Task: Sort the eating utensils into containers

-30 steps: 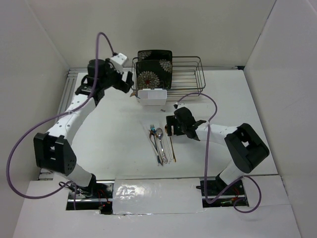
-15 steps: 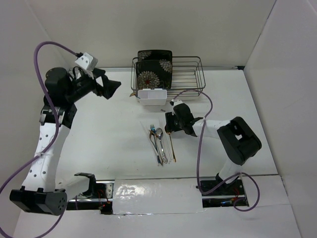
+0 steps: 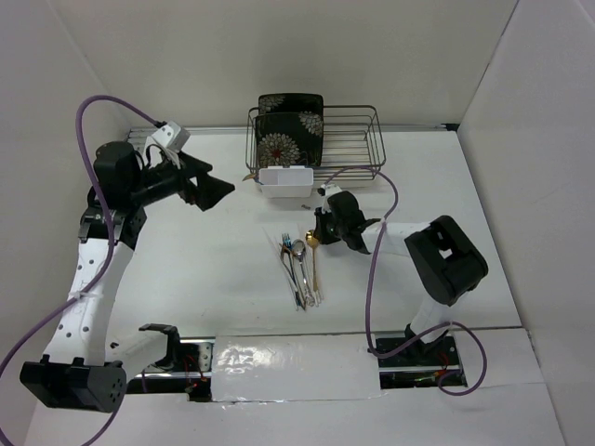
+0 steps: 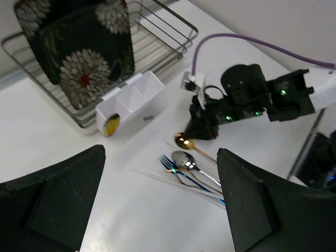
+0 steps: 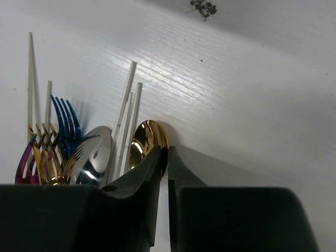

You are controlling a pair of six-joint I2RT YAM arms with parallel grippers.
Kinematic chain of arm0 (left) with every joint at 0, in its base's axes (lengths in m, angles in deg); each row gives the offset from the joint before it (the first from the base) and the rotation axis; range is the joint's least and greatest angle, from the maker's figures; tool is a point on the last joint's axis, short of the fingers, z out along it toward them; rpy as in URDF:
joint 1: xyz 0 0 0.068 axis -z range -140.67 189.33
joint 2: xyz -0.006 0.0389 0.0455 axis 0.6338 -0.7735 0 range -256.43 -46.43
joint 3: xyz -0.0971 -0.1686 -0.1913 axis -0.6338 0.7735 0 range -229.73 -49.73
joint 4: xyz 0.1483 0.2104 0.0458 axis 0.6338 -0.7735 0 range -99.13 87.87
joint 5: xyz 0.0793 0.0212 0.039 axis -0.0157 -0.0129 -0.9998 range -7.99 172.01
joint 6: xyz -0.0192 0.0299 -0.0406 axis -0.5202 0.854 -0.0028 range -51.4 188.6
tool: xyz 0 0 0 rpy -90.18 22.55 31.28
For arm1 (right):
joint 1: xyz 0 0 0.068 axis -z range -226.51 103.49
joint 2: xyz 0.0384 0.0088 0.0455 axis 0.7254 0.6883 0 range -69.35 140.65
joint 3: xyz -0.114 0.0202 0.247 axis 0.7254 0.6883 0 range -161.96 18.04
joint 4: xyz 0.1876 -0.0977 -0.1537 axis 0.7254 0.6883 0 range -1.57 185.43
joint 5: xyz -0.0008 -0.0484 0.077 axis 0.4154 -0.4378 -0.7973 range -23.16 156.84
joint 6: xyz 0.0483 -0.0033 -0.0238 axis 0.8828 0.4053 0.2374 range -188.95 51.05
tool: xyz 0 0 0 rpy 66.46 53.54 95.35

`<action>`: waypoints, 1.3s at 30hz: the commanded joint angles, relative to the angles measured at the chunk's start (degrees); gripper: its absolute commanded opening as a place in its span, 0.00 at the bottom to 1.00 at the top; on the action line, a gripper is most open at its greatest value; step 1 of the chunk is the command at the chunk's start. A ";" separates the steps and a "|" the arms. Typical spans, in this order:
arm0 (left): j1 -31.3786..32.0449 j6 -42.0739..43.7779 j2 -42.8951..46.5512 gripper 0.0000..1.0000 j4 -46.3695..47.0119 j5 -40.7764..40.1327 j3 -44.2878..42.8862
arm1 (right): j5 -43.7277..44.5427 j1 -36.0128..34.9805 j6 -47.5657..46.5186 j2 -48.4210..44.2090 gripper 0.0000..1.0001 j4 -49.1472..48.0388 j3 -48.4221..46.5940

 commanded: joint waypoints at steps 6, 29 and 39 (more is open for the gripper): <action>1.34 -8.16 1.16 0.98 -2.55 9.58 6.24 | -4.31 0.22 -1.08 -5.21 0.00 3.20 1.28; 14.60 2.29 -18.78 0.80 12.48 14.96 8.72 | -31.56 -1.80 -8.82 -20.34 0.00 11.12 -12.86; 18.30 2.99 -26.08 0.58 13.01 13.29 4.49 | -30.33 -4.53 -9.17 -19.81 0.00 12.26 -15.42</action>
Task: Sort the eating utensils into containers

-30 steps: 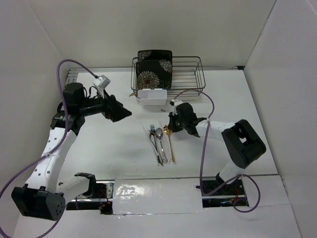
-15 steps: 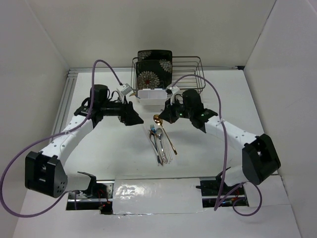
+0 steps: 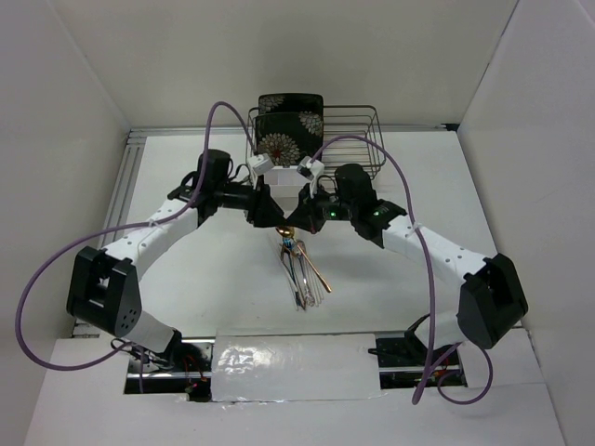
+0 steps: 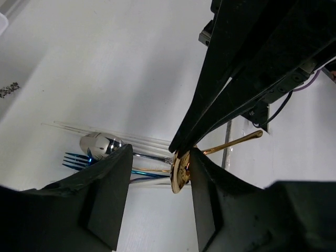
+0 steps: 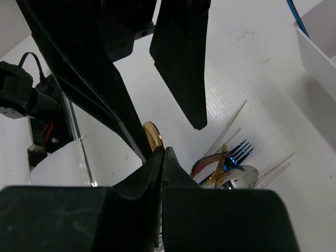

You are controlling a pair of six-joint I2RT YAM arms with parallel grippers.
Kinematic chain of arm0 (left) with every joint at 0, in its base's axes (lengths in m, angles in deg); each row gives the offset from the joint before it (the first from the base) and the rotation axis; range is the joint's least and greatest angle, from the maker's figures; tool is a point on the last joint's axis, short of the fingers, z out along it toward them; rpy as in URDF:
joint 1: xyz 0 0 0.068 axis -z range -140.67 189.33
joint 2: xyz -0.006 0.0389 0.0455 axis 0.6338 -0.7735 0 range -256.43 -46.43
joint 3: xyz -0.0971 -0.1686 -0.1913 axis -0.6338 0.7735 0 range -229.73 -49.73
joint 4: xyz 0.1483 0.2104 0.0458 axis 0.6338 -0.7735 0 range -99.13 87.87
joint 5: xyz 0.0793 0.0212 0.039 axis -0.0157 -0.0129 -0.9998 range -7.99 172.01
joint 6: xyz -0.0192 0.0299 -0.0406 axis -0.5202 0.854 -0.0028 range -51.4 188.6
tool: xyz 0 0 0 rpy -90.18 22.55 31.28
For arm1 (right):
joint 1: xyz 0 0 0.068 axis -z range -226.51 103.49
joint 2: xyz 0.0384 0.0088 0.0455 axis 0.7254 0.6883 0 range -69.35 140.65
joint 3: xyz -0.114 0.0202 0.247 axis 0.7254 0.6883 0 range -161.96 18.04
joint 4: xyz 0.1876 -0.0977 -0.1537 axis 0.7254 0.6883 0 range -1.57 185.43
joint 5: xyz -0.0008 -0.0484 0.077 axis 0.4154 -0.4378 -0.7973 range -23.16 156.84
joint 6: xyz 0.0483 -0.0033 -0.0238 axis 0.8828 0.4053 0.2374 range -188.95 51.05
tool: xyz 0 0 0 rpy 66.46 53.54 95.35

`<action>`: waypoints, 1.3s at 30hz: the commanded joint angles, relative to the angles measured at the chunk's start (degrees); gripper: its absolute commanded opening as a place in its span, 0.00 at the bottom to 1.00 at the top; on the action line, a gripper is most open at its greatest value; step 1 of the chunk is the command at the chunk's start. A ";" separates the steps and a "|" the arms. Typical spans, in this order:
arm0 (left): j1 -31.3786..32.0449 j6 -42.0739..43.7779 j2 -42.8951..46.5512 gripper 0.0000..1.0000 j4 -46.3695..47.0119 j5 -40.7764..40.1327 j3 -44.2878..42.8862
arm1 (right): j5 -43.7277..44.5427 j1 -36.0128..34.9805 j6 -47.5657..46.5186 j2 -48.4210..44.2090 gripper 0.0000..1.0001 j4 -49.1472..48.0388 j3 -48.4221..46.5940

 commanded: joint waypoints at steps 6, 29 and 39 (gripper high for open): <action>0.87 3.81 -1.81 0.41 1.00 1.83 -2.44 | 1.01 -0.53 -0.52 -2.07 0.00 -0.15 -3.18; -2.99 13.21 -0.66 0.00 -1.10 8.24 -3.22 | 5.86 -0.18 0.81 -5.06 0.00 3.10 -2.66; -3.35 13.92 -1.63 0.38 -5.15 6.50 -4.02 | 5.50 -0.26 0.89 -5.50 0.00 3.10 -2.65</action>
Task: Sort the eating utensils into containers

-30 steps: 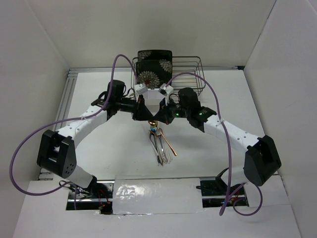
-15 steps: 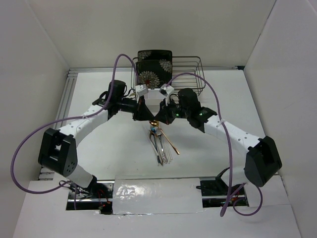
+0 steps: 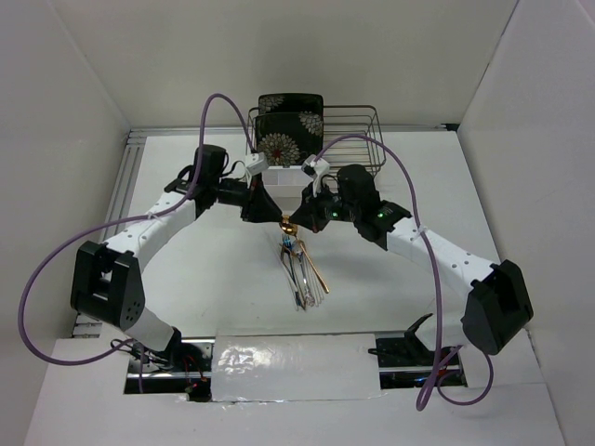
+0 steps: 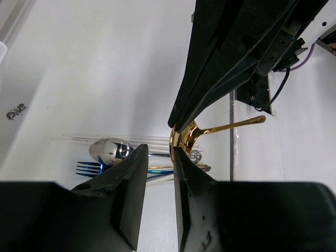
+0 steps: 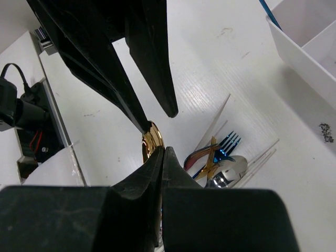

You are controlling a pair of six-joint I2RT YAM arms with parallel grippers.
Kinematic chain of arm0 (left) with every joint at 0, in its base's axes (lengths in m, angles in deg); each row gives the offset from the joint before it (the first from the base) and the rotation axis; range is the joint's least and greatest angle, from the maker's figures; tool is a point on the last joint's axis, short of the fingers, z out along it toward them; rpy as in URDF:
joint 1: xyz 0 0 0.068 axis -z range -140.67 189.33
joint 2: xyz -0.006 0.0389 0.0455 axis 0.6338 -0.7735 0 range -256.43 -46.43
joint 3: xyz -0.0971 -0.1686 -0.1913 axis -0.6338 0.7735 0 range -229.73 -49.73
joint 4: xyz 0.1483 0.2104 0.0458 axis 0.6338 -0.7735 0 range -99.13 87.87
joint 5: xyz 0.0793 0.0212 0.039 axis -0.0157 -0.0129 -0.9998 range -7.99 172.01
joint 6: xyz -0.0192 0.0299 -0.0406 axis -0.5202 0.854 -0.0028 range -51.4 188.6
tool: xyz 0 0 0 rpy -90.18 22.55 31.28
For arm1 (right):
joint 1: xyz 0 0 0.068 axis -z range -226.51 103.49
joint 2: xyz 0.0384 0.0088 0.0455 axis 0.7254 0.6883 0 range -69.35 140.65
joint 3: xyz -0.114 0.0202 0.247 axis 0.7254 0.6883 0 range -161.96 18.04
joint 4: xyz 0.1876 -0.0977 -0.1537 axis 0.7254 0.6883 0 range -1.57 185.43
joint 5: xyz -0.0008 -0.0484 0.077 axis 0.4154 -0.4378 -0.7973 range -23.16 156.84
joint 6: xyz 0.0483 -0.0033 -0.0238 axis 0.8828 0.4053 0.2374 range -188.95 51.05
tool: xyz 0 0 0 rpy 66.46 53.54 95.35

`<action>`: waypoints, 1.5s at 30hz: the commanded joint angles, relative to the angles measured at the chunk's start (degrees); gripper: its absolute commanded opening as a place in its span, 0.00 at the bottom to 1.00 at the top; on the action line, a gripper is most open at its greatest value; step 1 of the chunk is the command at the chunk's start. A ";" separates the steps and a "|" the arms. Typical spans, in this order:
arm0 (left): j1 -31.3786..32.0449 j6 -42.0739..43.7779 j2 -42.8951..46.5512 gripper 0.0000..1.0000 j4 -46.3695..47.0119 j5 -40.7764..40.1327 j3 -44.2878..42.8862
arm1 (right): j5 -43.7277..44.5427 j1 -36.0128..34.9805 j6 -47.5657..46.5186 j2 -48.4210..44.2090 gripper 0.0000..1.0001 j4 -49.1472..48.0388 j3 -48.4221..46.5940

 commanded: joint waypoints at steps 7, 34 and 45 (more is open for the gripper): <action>-0.47 2.36 1.02 0.33 0.31 -1.29 -0.26 | -0.25 0.15 0.32 -3.20 0.00 0.81 -3.11; 2.61 -5.99 2.59 0.00 4.97 -15.25 -1.74 | 15.03 -0.38 6.47 -4.25 0.57 5.11 -4.96; -1.69 -3.54 4.09 0.00 0.85 -24.65 -17.47 | 29.81 8.84 16.05 -13.66 1.00 9.60 -1.36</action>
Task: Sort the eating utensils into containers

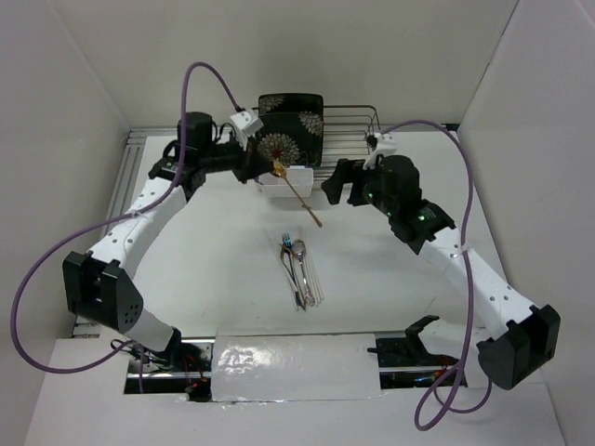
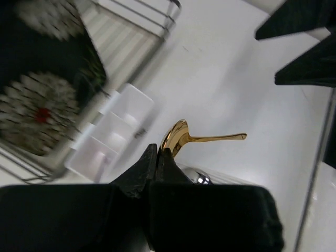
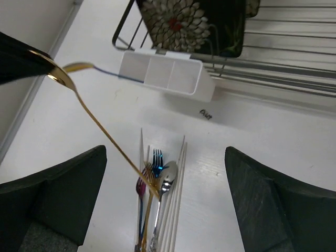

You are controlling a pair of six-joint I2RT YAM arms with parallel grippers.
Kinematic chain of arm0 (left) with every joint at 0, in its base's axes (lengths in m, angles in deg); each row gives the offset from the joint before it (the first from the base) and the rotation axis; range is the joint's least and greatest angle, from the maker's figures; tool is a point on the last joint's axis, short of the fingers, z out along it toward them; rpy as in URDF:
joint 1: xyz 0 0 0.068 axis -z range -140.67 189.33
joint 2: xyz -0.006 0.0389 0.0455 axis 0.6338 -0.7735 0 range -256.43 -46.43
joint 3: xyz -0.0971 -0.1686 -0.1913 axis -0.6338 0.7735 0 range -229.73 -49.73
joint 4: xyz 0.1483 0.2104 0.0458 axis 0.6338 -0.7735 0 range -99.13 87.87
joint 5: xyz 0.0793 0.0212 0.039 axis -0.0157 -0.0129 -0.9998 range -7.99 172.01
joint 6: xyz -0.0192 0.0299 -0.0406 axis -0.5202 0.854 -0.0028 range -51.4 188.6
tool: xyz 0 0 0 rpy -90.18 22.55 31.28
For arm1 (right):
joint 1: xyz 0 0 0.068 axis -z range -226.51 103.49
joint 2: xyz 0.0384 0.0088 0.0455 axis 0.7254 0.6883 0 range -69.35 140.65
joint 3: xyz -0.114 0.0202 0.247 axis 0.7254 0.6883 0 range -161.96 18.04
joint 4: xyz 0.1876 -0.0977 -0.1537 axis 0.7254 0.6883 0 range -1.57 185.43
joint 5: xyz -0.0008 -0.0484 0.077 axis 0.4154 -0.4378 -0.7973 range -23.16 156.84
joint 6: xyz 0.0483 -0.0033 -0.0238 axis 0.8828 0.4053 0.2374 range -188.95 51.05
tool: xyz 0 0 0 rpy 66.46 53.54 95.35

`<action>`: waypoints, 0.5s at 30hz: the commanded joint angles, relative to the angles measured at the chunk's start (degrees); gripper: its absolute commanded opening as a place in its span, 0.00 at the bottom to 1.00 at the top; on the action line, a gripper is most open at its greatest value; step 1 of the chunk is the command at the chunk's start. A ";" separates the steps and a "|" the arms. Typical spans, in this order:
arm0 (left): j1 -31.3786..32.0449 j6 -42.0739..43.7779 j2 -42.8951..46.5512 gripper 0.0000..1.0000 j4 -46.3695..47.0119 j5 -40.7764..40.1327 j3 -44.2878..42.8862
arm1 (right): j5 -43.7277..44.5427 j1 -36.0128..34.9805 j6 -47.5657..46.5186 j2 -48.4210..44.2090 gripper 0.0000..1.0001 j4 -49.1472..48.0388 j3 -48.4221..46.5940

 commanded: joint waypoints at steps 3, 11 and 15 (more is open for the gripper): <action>-2.59 4.67 2.52 0.00 0.09 -8.52 -10.31 | 1.77 2.87 5.95 -3.02 1.00 0.42 4.97; -6.90 11.19 3.47 0.00 3.43 -22.06 -9.63 | 0.62 2.87 7.80 -4.25 1.00 -3.80 13.40; -7.43 12.85 4.18 0.00 6.16 -23.39 -8.04 | 1.14 2.78 8.06 -5.04 1.00 -4.33 14.82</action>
